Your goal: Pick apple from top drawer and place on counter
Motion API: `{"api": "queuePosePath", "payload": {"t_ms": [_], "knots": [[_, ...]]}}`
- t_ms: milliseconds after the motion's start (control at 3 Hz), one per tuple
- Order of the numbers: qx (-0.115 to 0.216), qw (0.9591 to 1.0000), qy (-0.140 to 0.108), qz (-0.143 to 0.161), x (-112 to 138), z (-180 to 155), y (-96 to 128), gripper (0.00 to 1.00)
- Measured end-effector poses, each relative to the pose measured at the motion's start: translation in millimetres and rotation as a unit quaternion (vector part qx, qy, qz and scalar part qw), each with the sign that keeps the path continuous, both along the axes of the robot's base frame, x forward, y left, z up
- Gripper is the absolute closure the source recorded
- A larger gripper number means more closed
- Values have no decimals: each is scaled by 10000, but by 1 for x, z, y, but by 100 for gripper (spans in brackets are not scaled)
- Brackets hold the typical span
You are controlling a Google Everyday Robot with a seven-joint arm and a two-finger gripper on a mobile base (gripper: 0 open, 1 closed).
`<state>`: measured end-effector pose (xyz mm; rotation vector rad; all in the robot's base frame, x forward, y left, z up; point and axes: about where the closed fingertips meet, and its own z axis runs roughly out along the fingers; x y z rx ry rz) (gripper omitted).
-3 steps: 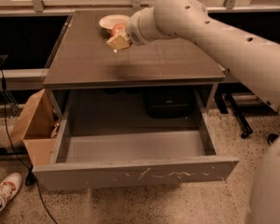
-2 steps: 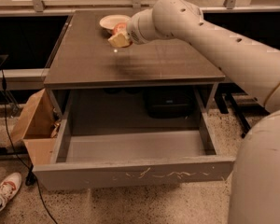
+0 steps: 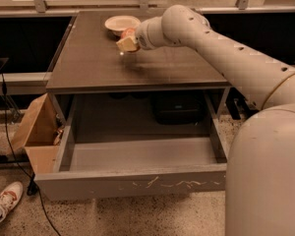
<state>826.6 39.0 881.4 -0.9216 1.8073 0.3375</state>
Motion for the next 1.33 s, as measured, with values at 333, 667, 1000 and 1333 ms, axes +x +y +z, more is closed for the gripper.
{"api": "queuePosePath", "payload": {"t_ms": [333,667,1000,1333], "knots": [[145,9997,176,-20,9,-18,-1,0],[237,9993,291,-18,15,-29,-1,0],[306,9993,214,20,9,-26,-7,0],[348,9993,-166,33,-20,0,-24,0]]}}
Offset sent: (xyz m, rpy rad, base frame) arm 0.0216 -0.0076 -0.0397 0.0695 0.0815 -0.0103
